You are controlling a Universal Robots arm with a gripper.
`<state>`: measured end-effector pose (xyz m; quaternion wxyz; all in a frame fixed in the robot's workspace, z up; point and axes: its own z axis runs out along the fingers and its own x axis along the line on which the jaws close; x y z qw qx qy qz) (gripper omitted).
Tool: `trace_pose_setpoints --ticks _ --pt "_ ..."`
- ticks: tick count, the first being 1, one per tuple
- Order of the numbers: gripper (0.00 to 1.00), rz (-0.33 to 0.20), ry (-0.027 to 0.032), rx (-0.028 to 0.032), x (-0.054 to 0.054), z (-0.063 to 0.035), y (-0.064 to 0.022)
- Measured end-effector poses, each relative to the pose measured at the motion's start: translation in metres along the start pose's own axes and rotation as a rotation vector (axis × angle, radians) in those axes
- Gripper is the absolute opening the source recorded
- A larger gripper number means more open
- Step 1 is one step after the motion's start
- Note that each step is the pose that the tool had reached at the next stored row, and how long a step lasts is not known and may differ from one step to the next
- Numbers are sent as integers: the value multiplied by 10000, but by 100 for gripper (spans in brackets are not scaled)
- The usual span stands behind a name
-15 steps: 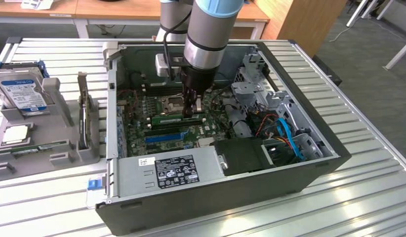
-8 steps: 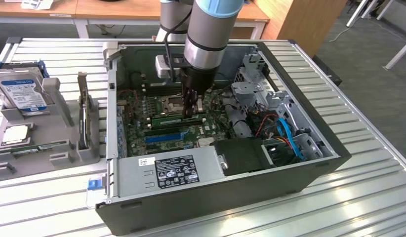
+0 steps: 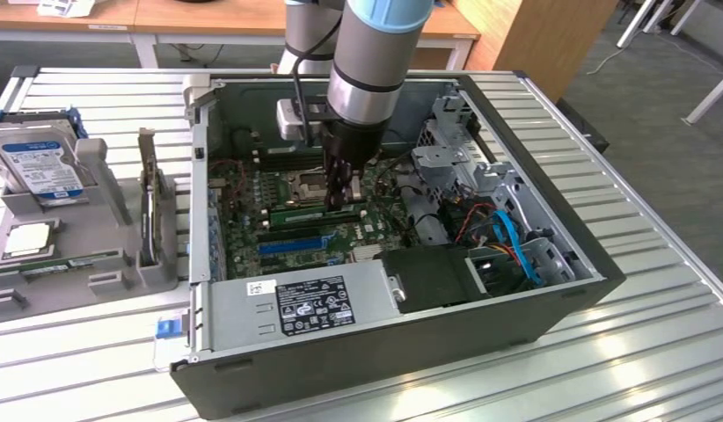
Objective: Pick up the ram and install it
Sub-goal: 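Insert the ram into the slot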
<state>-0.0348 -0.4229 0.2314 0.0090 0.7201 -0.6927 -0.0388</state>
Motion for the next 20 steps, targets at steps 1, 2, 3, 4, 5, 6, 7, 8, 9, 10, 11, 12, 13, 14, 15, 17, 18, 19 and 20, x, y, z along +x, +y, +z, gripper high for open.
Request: trace_pose_setpoints --ticks 1,2,3,4,5,6,7,8,9,10,11,12,13,14,15,17,18,19,20 --pt "12 0 0 0 0 2 0" --pt "12 0 0 0 0 4 0" --pt "12 0 1 0 0 5 0" --pt "12 0 1 -1 0 5 0" --pt "12 0 1 -1 0 5 0" --pt "12 0 1 -1 0 5 0" --pt "12 0 1 -1 0 5 0" --pt "12 0 0 -1 0 5 0" --pt "12 0 0 0 0 6 0" --pt "12 0 0 0 0 5 0" --pt "12 1 1 -8 0 5 -1" --pt "12 0 -2 -32 1 6 -4" --pt "12 1 -3 -65 1 5 -6" --pt "12 3 -3 -95 1 5 -9" --pt "12 5 -5 -124 2 5 -11" --pt "12 7 -7 -173 2 4 -15" --pt "12 7 -7 -180 2 4 -15" --pt "12 8 -6 -180 2 4 -15" --pt "12 8 -6 -181 2 4 -15"
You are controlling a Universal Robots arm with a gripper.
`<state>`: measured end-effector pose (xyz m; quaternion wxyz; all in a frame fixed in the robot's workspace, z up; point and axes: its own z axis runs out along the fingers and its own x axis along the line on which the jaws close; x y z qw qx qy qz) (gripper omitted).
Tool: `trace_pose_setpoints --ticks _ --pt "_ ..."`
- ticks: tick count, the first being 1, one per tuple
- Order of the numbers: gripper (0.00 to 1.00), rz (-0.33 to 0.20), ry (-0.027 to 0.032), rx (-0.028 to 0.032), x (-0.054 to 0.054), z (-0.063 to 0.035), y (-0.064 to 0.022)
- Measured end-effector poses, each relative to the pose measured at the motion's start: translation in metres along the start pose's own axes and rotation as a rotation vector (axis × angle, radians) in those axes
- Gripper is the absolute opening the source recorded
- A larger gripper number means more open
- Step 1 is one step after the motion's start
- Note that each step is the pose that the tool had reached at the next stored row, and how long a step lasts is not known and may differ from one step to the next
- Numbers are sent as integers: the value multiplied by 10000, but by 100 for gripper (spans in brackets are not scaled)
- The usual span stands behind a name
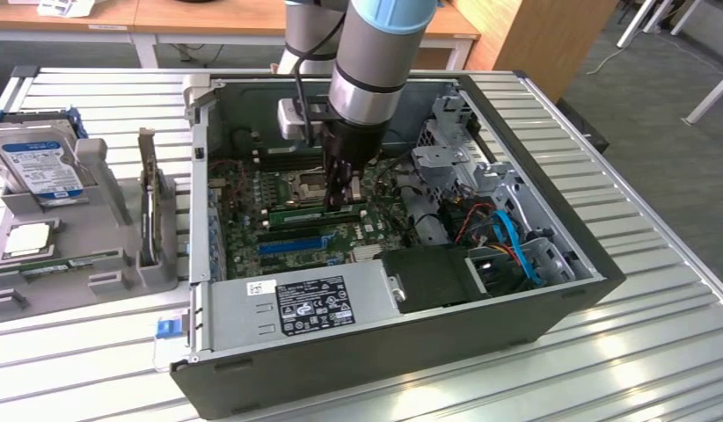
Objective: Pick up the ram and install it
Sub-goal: 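Insert the ram into the slot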
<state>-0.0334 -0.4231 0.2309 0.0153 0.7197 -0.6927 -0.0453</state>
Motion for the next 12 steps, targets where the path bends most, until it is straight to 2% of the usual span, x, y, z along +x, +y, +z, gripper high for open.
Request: trace_pose_setpoints --ticks 12 --pt "12 0 -1 -14 -1 -28 2"
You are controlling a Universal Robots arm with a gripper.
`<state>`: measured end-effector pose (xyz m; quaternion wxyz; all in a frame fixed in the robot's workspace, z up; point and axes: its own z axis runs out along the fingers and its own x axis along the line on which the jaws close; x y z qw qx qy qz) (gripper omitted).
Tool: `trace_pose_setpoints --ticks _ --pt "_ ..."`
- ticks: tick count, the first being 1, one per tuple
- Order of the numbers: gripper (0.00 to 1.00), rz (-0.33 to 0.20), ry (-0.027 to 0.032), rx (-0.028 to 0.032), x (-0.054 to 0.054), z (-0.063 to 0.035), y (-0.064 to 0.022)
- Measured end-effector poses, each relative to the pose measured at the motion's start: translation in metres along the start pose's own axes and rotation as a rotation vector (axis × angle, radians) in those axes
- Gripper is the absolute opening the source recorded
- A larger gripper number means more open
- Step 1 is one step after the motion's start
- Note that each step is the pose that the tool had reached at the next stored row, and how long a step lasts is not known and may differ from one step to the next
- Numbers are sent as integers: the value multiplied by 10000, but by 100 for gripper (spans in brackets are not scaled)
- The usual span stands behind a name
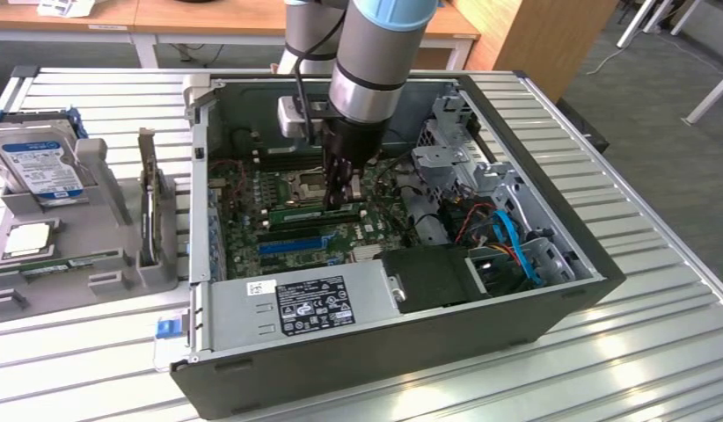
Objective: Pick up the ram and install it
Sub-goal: 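Insert the ram into the slot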
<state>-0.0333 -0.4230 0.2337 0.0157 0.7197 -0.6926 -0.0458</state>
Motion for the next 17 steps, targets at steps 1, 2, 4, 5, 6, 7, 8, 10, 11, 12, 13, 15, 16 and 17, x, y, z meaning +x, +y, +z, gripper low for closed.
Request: trace_pose_setpoints --ticks 1,2,4,5,6,7,8,10,11,12,13,15,16,17 --pt "12 0 0 0 0 0 0" --pt "12 0 0 0 0 0 0" --pt "12 2 5 -10 0 -9 0" --pt "12 3 2 -14 0 -16 0" --pt "12 4 -1 -18 -1 -27 1" --pt "12 4 1 -23 -1 -36 2" --pt "12 3 -1 -24 -2 -39 2" --pt "12 3 -3 -23 -2 -39 2" --pt "12 3 -3 -23 -2 -39 1" --pt "12 12 -3 -23 -2 -40 2" --pt "12 35 -4 -24 -2 -40 2" --pt "12 108 -10 -20 -2 -40 1" --pt "12 156 -14 -18 -2 -40 1" --pt "12 202 -18 -16 -2 -40 0"
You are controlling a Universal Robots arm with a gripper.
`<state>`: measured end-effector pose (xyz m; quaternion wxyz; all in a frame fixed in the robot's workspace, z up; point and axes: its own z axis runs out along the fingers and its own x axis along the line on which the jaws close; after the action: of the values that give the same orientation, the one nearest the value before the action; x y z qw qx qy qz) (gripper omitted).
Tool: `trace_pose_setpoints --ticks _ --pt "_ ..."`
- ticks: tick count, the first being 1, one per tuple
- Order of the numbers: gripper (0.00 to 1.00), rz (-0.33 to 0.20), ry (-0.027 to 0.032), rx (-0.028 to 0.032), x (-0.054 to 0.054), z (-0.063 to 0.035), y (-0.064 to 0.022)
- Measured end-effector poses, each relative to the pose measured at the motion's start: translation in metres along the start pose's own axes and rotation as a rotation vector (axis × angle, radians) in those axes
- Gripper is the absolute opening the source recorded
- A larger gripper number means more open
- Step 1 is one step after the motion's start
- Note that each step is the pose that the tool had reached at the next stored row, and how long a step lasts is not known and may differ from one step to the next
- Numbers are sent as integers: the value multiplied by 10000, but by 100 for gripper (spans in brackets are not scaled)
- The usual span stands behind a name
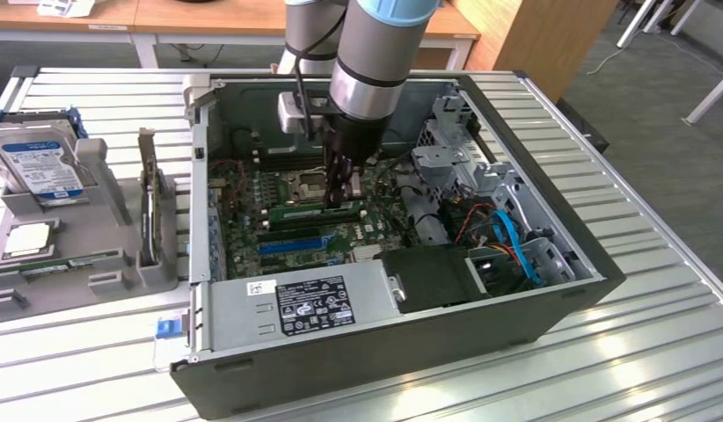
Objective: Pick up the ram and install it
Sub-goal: 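Insert the ram into the slot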
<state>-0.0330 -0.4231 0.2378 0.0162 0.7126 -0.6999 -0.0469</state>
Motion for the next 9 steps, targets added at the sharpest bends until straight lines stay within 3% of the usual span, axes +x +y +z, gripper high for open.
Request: trace_pose_setpoints --ticks 9 --pt "12 95 -9 5 0 0 -2"
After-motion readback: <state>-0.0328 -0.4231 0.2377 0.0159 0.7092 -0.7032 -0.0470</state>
